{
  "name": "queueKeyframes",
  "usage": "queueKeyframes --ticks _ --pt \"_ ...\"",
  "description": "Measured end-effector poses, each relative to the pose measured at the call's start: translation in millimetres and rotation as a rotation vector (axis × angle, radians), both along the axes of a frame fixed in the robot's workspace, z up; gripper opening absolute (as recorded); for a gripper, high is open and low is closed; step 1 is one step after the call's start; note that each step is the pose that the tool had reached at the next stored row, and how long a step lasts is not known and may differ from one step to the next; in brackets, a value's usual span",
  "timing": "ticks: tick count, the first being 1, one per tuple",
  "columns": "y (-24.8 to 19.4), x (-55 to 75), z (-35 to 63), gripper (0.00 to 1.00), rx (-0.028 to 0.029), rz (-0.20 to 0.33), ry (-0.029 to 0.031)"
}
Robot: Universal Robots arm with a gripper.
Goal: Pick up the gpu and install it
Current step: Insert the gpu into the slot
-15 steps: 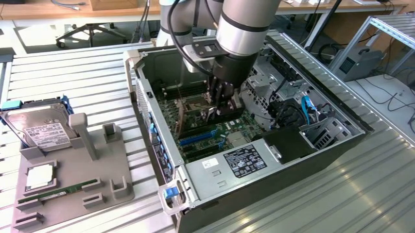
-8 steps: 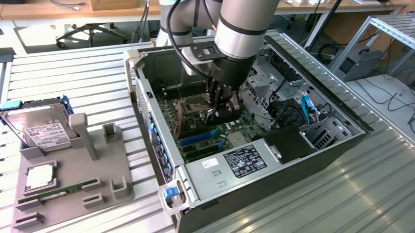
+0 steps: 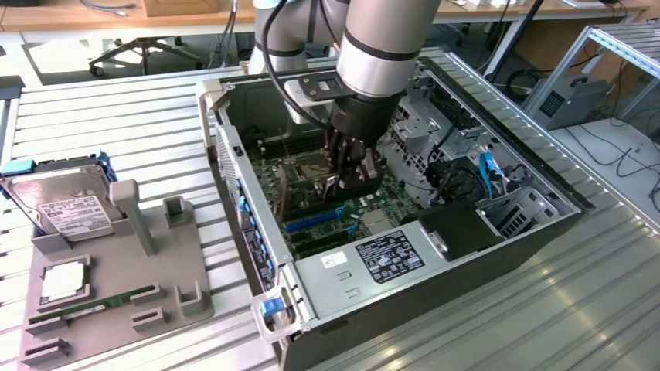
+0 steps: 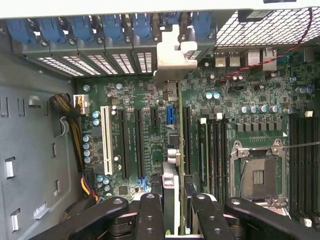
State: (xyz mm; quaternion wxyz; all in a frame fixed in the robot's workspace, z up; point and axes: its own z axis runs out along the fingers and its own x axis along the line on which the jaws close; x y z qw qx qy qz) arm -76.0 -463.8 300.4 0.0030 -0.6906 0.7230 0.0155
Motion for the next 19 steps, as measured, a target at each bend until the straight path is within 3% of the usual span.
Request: queueKeyframes --ticks 19 --pt "0.0 -5.0 -12.4 0.27 -0.0016 0.0 -0.0001"
